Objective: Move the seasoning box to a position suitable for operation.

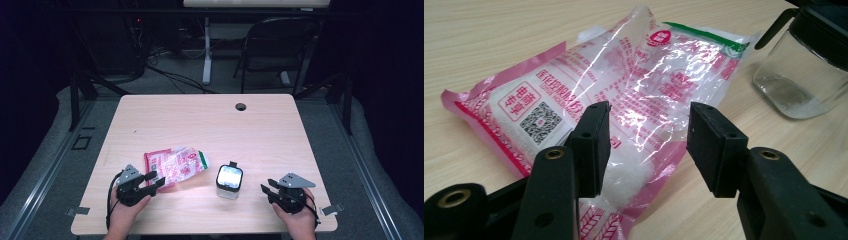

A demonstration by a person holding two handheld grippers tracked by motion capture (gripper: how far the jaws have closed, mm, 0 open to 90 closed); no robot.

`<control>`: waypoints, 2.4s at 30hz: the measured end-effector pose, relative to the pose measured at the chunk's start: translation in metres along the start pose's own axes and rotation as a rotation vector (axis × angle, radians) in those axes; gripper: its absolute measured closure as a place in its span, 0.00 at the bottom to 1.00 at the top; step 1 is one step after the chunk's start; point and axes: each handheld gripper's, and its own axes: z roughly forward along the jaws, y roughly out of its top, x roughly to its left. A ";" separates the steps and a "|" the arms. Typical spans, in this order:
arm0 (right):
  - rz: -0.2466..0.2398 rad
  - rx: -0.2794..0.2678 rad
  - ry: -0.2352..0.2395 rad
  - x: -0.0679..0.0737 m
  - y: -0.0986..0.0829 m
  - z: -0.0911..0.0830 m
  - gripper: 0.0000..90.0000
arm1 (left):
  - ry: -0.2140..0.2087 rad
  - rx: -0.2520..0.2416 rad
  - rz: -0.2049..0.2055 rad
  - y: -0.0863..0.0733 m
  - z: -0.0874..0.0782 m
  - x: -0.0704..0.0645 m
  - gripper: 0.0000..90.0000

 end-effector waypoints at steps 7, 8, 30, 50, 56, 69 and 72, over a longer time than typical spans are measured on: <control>0.002 -0.002 0.015 0.003 -0.001 0.002 0.73 | -0.007 0.003 0.025 0.002 0.002 -0.011 0.59; 0.005 -0.005 0.018 0.003 -0.001 0.003 0.73 | -0.003 0.004 0.025 0.002 0.001 -0.013 0.59; -0.011 -0.014 0.058 0.017 0.006 0.007 0.86 | -0.052 0.057 0.096 0.006 0.011 -0.039 0.79; -0.048 0.013 0.120 0.028 0.008 0.016 0.81 | -0.070 0.060 0.101 0.006 0.022 -0.050 0.78; -0.022 0.000 0.146 0.031 0.009 0.015 0.91 | -0.089 0.079 0.087 0.011 0.030 -0.054 0.84; 0.010 -0.021 0.151 0.031 0.015 0.017 0.99 | -0.102 0.087 0.108 0.018 0.045 -0.069 1.00; -0.002 -0.008 0.148 0.026 0.022 0.020 1.00 | -0.105 0.080 0.098 0.020 0.048 -0.073 1.00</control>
